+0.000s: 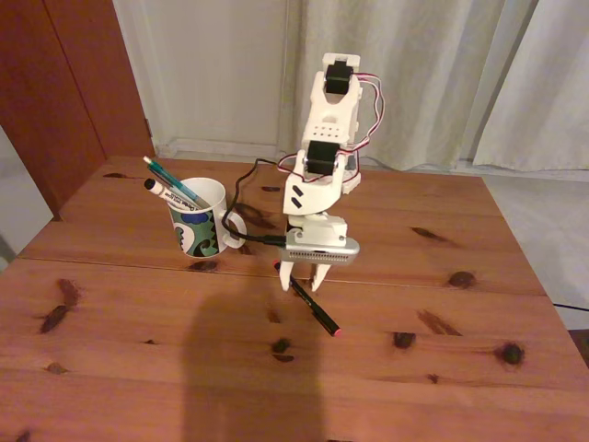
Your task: Clean up the desk and place the pens and markers into the cup
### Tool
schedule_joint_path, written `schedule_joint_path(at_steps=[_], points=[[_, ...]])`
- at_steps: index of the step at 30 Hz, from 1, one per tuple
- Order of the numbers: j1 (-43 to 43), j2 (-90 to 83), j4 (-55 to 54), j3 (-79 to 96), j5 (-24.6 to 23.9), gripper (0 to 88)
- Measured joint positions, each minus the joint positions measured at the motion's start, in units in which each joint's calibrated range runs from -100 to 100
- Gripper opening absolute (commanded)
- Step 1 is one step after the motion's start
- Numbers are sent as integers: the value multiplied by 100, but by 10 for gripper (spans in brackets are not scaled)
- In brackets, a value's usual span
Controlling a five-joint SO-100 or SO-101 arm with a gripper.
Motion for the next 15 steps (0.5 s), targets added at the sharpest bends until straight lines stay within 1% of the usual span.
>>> schedule_joint_path(at_steps=[11, 15], points=[[7, 34, 91, -59, 342, 169], [7, 25, 91, 229, 454, 169]])
